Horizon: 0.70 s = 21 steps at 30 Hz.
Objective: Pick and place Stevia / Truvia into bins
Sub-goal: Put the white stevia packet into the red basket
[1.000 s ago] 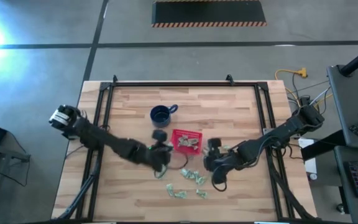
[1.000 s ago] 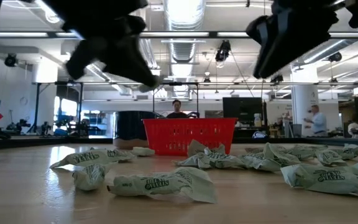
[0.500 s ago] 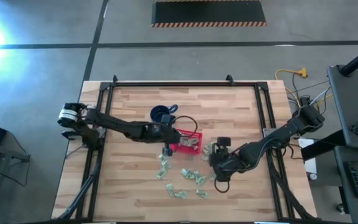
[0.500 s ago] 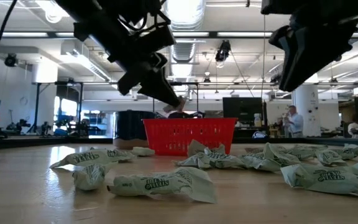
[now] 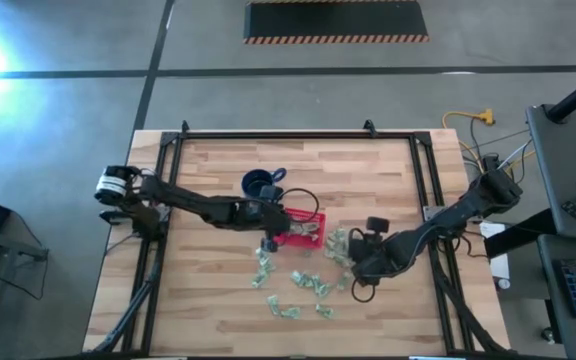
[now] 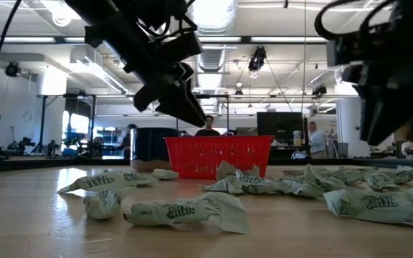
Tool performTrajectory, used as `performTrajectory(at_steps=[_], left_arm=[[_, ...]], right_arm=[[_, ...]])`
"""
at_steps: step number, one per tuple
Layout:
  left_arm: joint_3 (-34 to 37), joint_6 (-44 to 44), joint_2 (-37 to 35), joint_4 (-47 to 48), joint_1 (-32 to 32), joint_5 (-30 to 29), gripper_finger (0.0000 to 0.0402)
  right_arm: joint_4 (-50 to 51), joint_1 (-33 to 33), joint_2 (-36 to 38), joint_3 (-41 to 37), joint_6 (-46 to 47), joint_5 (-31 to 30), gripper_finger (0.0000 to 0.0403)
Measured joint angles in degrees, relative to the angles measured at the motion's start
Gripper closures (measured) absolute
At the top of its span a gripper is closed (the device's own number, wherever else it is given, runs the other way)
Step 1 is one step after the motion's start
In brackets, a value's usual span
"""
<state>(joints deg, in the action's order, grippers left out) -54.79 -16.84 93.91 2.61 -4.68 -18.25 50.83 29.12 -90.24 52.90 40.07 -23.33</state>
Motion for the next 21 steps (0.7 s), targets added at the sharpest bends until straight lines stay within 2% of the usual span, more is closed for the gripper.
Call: performTrajectory(at_steps=[15, 21], left_arm=[[0.3, 9.0, -8.0, 14.1, -8.1, 0.1, 0.0290], [0.9, 13.5, -9.0, 16.9, -12.3, 0.1, 0.0290]], right_arm=[[-6.8, 0.0, 1.5, -5.2, -0.7, 2.9, 0.0300], [-11.5, 0.0, 2.4, -6.4, -1.3, 7.6, 0.0300]])
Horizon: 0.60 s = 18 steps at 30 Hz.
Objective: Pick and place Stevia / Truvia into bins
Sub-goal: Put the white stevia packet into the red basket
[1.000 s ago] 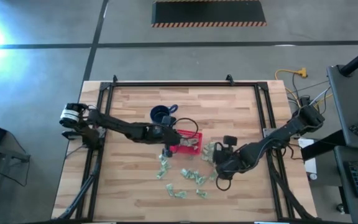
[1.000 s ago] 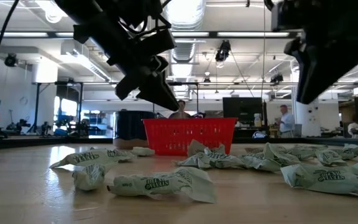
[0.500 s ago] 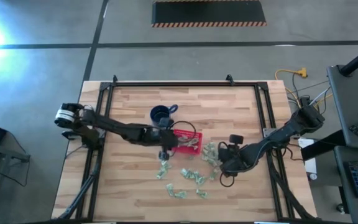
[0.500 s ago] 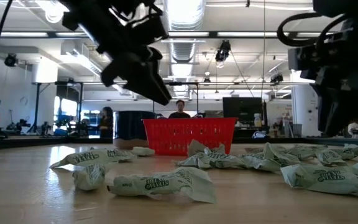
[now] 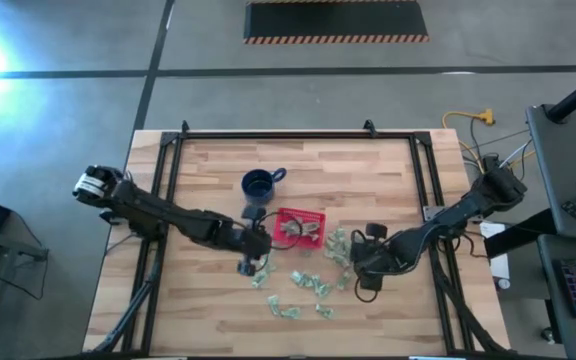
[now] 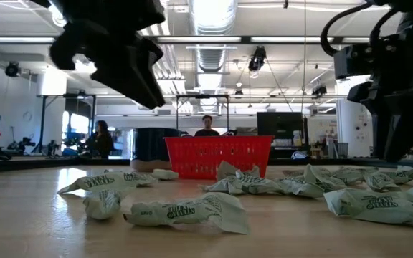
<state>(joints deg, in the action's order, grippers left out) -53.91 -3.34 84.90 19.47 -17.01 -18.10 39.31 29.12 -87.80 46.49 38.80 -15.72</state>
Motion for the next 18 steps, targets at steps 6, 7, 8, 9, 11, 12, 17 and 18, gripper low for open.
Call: performTrajectory(at_steps=[6, 7, 8, 9, 11, 12, 17, 18], left_arm=[[0.2, 0.1, 0.1, 0.5, -3.3, 0.0, 0.0290], [0.2, 0.1, 0.1, 0.5, -3.5, 0.0, 0.0290], [0.2, 0.1, 0.1, 0.5, -3.7, 0.0, 0.0290], [0.2, 0.2, 0.1, 0.5, -3.9, -0.1, 0.0290], [0.2, 0.2, 0.1, 0.5, -4.1, -0.1, 0.0290], [0.2, 0.2, 0.1, 0.5, -4.2, -0.1, 0.0290], [0.2, 1.5, 0.1, 0.5, -4.2, -0.1, 0.0290], [0.2, 1.5, 0.1, 0.5, -4.3, -0.1, 0.0290]], right_arm=[[-1.4, 0.0, 0.7, -1.2, 1.3, 2.4, 0.0294], [-1.6, 0.0, 0.7, -1.3, 1.3, 2.8, 0.0292], [-1.3, 0.0, 0.7, -1.5, 1.4, 3.4, 0.0291], [-1.1, 0.0, 0.6, -1.7, 1.4, 3.9, 0.0290], [-1.4, 0.0, 0.4, -1.9, 1.7, 4.2, 0.0289], [-1.3, 0.0, 0.4, -2.1, 2.0, 4.3, 0.0289], [-1.2, 0.1, -0.3, -2.6, 3.1, 4.3, 0.0294], [-1.3, 0.1, -0.4, -2.6, 3.1, 4.3, 0.0296]])
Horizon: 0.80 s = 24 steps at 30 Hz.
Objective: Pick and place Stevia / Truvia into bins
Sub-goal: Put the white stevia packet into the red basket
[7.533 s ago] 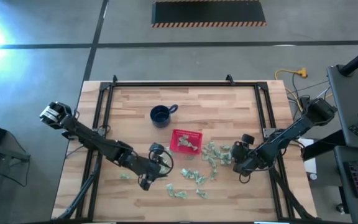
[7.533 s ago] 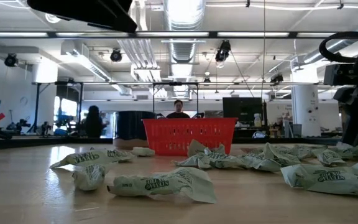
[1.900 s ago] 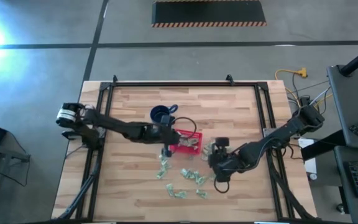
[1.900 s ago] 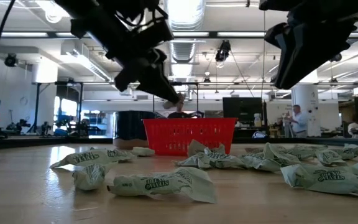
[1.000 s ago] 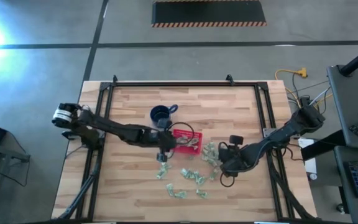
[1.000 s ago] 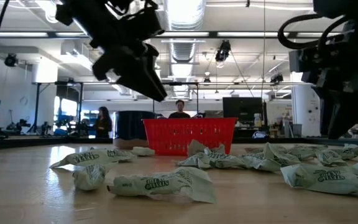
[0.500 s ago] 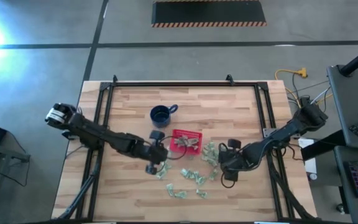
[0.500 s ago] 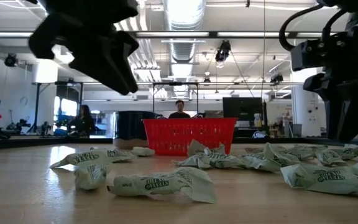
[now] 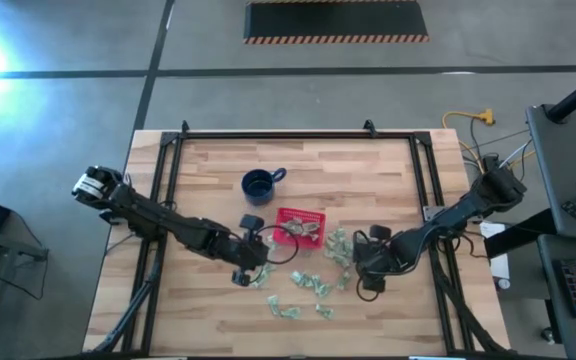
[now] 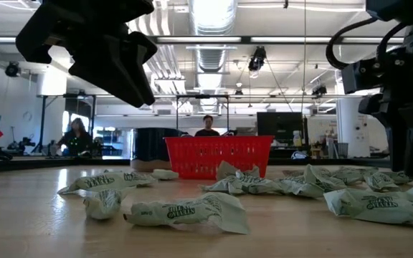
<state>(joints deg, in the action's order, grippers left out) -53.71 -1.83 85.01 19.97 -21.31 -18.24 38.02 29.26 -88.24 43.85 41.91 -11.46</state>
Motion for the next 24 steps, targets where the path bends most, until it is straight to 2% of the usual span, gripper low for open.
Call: performTrajectory(at_steps=[7, 14, 24], left_arm=[[0.0, 0.0, 0.0, 0.0, -0.6, 0.0, 0.0290], [0.0, 0.1, 0.0, 0.0, -1.2, 0.0, 0.0290], [0.0, 0.2, 0.0, 0.1, -1.3, 0.0, 0.0290]], right_arm=[[0.1, 0.0, 0.0, -1.3, 1.4, 0.0, 0.0324], [0.3, 0.2, 0.3, -1.6, 1.2, 0.2, 0.0388], [0.7, 1.2, 4.1, 0.3, -1.0, -1.6, 0.0394]])
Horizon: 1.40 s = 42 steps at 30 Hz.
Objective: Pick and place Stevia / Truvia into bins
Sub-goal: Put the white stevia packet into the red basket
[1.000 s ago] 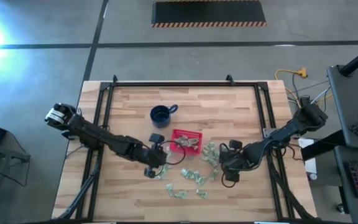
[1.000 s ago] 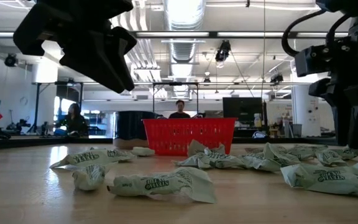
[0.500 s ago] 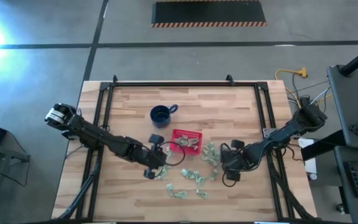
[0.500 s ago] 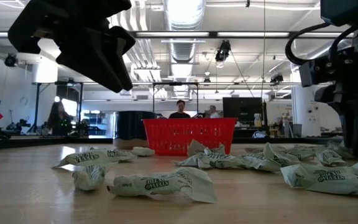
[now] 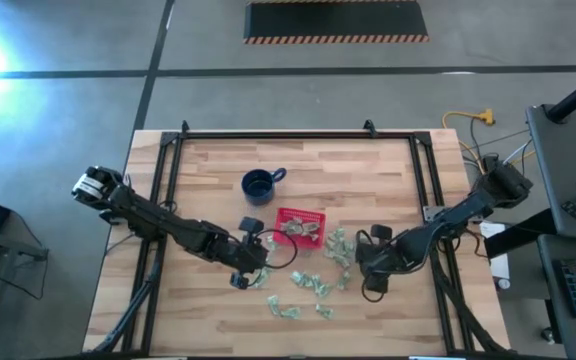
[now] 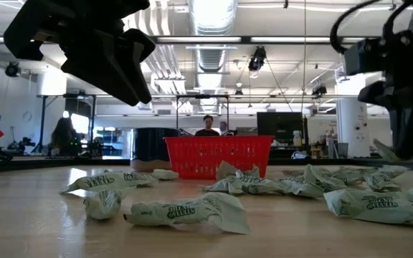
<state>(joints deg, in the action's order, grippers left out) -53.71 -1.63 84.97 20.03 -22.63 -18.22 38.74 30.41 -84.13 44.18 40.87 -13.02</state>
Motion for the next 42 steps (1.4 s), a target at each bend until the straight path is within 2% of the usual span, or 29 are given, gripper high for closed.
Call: performTrajectory(at_steps=[6, 12, 14, 19, 22, 27, 36, 42], left_arm=[[0.0, 3.0, 0.0, 2.3, -1.2, 0.1, 0.0290], [0.1, 6.3, 0.0, 3.5, -3.6, 0.0, 0.0290], [0.1, 7.3, 0.0, 3.5, -4.5, 0.0, 0.0290], [0.4, 10.1, 0.0, 3.5, -7.0, 0.0, 0.0290], [0.5, 10.4, 0.0, 3.5, -8.2, 0.0, 0.0290], [0.5, 10.5, 0.0, 3.5, -9.0, 0.1, 0.0290], [0.5, 10.5, 0.0, 3.4, -9.0, 0.0, 0.0290], [0.5, 10.5, 0.1, 3.4, -9.0, 0.0, 0.0290]], right_arm=[[-3.9, -0.1, 2.4, 0.7, -6.4, -10.0, 0.0394], [-15.5, -2.8, 2.1, 0.7, -21.1, -21.0, 0.0394], [-20.4, -4.6, 1.7, 0.7, -26.5, -22.9, 0.0394], [-30.7, -9.5, 0.7, 0.7, -36.7, -22.9, 0.0394], [-34.3, -12.9, -0.2, 0.7, -39.6, -20.4, 0.0394], [-38.2, -17.9, -2.9, 0.7, -40.9, -14.1, 0.0394], [-43.2, -21.7, -8.0, 0.7, -41.3, -13.4, 0.0391], [-44.3, -21.8, -7.6, 0.8, -41.5, -11.8, 0.0348]])
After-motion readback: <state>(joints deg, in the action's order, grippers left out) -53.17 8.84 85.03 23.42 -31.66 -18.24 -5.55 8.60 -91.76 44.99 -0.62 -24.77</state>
